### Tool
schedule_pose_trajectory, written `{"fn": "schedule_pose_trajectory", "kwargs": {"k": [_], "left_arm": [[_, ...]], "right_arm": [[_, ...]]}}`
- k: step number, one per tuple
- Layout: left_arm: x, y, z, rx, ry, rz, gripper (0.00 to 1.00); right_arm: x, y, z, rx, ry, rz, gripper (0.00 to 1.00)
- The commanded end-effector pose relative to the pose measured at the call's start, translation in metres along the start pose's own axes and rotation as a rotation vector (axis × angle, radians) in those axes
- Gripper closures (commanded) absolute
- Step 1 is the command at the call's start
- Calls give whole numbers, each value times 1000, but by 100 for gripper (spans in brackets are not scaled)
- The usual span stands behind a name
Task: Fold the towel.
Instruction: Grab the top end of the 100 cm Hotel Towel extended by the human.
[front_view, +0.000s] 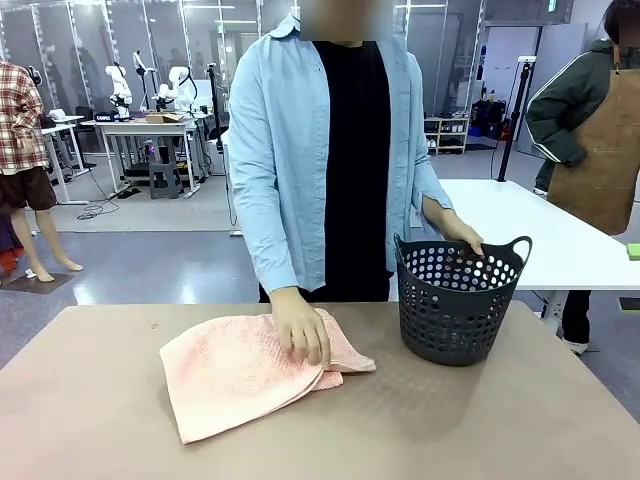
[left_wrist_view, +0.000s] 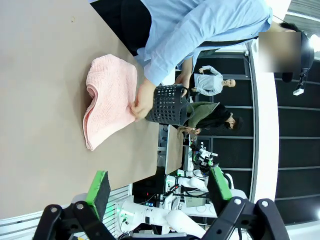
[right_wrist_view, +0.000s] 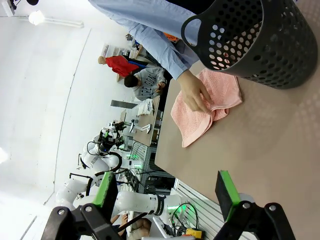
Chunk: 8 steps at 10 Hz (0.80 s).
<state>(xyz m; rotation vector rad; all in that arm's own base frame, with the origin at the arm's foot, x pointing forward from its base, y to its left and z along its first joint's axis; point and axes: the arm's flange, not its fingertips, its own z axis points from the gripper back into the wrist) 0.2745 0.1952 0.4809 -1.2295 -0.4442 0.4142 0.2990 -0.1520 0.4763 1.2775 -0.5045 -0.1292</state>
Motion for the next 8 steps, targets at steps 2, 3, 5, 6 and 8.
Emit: {"fn": "schedule_pose_trajectory", "kwargs": {"k": [2,3,5,6,8], "left_arm": [[0,0,0,-2,15,-2,0],[0,0,0,-2,15,-2,0],[0,0,0,-2,15,-2,0],[0,0,0,-2,15,-2,0],[0,0,0,-2,15,-2,0]], "right_arm": [[1,0,1,7,1,6,0],[1,0,1,7,1,6,0],[1,0,1,7,1,6,0],[1,0,1,7,1,6,0],[1,0,1,7,1,6,0]]}}
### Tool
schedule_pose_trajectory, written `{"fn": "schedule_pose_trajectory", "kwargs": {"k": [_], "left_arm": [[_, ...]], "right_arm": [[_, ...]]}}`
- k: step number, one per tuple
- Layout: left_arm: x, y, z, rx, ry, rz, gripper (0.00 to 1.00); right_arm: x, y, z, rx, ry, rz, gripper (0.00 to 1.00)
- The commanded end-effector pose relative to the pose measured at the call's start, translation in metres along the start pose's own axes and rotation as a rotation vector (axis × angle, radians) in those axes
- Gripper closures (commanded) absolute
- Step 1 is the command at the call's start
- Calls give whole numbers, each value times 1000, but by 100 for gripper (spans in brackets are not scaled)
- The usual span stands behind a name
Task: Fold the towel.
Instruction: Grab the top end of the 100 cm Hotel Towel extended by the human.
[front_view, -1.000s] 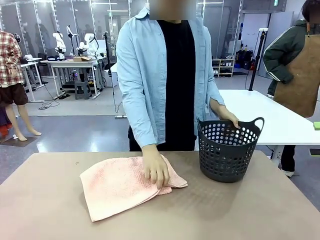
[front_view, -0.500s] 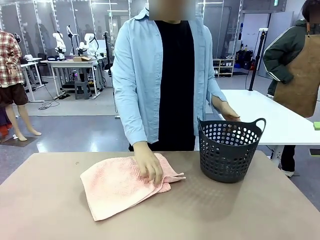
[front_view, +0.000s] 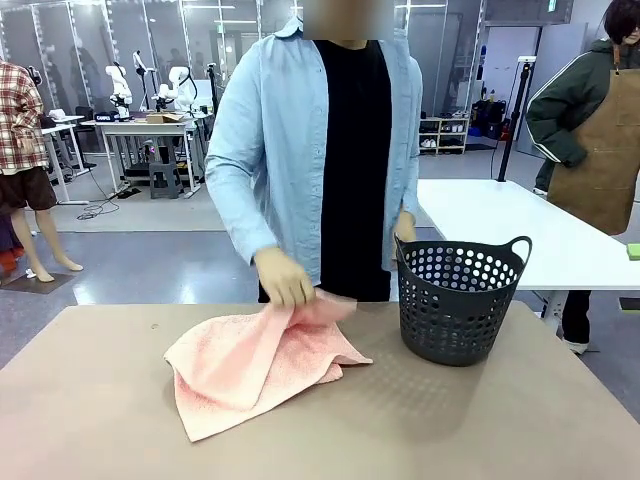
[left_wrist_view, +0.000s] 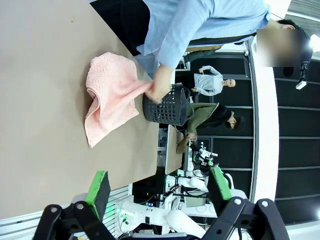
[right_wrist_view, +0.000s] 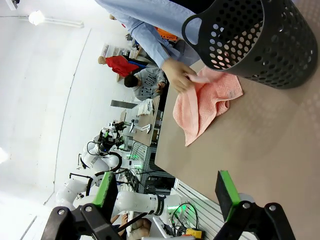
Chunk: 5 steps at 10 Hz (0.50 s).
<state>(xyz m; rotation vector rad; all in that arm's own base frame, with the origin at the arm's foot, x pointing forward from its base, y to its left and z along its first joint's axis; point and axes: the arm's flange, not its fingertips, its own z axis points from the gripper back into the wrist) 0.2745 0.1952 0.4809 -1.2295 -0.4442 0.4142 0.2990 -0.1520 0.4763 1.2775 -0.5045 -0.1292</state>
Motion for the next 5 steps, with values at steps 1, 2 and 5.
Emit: {"fn": "schedule_pose_trajectory", "kwargs": {"k": [1,2,5], "left_arm": [[0,0,0,-2,15,-2,0],[0,0,0,-2,15,-2,0],[0,0,0,-2,15,-2,0]], "right_arm": [[1,0,1,7,1,6,0],[1,0,1,7,1,6,0],[1,0,1,7,1,6,0]]}}
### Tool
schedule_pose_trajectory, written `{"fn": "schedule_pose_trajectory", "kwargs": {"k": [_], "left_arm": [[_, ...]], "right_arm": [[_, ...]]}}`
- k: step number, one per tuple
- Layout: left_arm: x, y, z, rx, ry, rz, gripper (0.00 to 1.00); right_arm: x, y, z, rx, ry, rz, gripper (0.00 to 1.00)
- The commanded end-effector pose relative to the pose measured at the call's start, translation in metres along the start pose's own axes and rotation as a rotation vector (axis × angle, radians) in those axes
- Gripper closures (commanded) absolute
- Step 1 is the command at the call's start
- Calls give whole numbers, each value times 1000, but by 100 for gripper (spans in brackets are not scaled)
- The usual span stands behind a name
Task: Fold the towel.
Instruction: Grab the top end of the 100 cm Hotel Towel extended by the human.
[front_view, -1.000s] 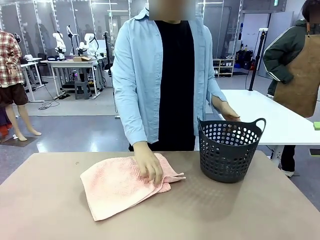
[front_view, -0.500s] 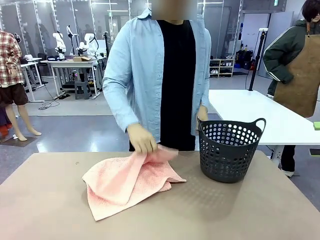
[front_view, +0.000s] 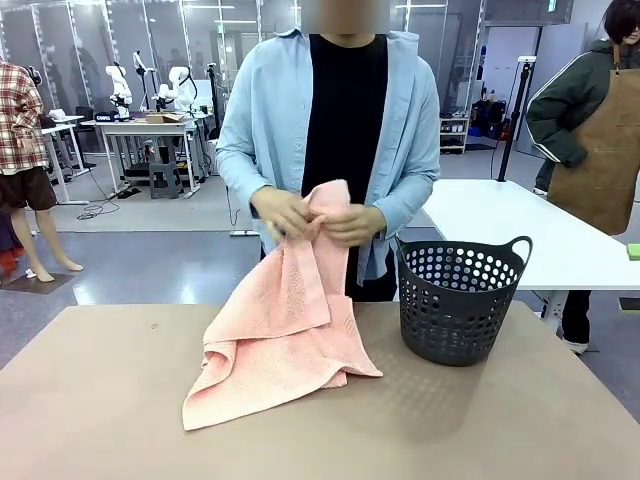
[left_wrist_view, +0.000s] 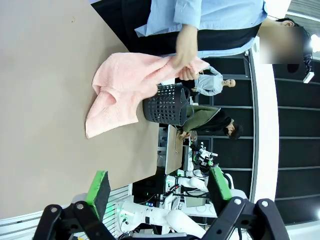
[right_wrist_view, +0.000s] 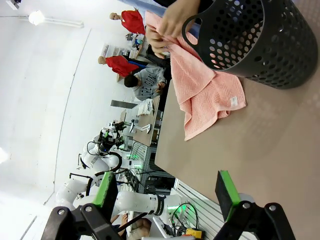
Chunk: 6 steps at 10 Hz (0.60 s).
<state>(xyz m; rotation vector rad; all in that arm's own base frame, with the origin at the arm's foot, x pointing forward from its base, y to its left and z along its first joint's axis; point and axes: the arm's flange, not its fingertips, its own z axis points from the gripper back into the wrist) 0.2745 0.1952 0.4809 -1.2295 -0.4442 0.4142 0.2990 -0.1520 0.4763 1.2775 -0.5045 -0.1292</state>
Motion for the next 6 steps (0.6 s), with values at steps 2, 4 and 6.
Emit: {"fn": "schedule_pose_trajectory", "kwargs": {"k": [2,4,6], "left_arm": [[0,0,0,-2,15,-2,0],[0,0,0,-2,15,-2,0],[0,0,0,-2,15,-2,0]], "right_arm": [[1,0,1,7,1,6,0],[1,0,1,7,1,6,0],[1,0,1,7,1,6,0]]}}
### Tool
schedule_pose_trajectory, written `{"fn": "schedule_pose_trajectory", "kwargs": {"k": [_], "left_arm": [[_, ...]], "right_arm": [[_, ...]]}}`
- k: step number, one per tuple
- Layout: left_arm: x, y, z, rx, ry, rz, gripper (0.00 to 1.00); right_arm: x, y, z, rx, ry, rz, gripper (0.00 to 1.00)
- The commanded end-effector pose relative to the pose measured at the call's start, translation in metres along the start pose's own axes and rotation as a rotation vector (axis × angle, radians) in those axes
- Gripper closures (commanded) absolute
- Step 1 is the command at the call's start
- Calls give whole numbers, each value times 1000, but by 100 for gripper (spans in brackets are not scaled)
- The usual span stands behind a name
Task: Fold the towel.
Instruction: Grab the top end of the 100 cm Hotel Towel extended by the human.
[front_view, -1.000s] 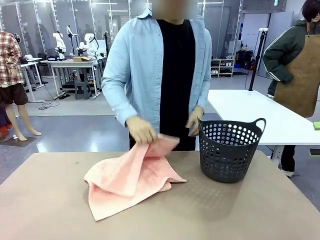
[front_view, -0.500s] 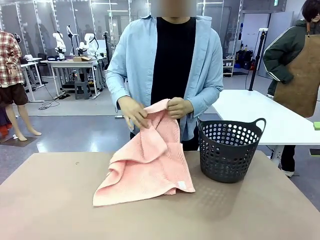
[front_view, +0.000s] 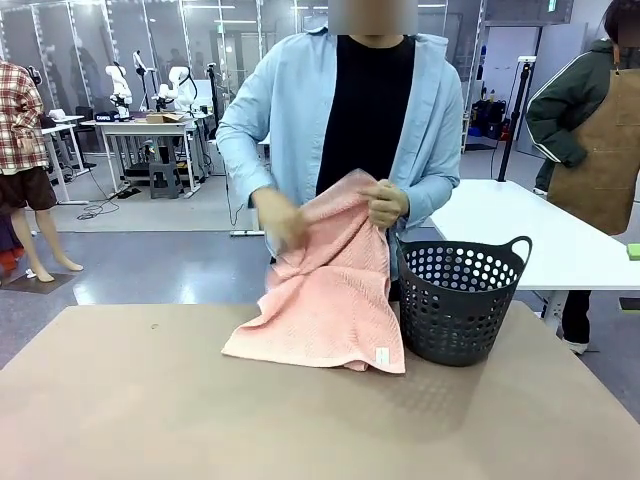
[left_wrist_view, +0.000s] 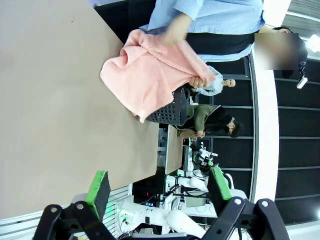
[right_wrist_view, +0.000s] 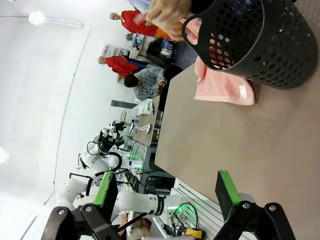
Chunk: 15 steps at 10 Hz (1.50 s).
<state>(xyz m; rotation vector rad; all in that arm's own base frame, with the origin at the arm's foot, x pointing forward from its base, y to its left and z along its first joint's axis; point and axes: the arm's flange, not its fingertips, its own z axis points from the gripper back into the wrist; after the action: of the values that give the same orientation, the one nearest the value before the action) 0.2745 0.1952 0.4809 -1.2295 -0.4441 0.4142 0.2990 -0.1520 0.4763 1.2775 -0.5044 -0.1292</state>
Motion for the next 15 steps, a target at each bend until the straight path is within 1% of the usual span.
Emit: {"fn": "schedule_pose_trajectory", "kwargs": {"k": [1,15], "left_arm": [[0,0,0,-2,15,-2,0],[0,0,0,-2,15,-2,0]], "right_arm": [[1,0,1,7,1,6,0],[1,0,1,7,1,6,0]]}}
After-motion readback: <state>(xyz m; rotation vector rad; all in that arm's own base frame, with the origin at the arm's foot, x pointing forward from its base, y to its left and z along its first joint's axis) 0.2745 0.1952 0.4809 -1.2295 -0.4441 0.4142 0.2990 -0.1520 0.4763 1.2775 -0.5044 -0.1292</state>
